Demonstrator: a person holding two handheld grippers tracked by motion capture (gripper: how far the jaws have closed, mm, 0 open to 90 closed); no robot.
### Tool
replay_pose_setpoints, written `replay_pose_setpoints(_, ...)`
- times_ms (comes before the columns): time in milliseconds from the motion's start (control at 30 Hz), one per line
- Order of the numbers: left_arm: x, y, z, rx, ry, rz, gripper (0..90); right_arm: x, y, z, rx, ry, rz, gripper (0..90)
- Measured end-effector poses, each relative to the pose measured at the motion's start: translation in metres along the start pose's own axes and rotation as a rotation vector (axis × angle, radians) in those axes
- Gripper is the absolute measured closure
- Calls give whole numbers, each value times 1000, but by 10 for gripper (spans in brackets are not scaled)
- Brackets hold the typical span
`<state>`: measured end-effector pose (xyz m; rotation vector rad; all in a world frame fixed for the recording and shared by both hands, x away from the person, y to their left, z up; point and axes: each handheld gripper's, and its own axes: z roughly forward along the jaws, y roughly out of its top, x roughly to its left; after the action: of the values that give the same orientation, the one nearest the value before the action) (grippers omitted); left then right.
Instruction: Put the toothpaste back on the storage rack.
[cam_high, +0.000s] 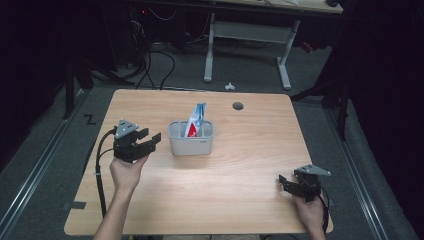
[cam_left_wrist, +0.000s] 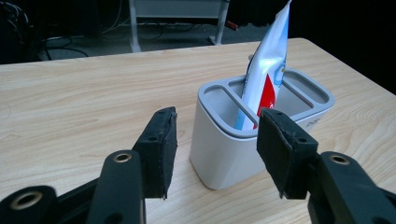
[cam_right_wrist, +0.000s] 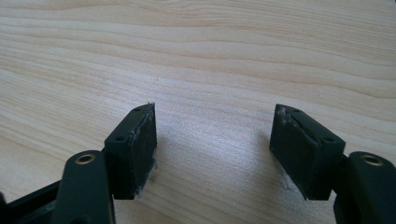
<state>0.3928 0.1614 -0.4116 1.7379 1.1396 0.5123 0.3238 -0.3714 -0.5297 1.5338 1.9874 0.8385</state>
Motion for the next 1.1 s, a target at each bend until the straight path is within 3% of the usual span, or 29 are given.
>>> replay_pose_setpoints(367,-1,-10,-2,18,4,1,482,0,0,0,0,0,0,319)
replay_pose_setpoints(1100,2,-31,-10,18,3,-36,487,0,0,0,0,-1,0,318)
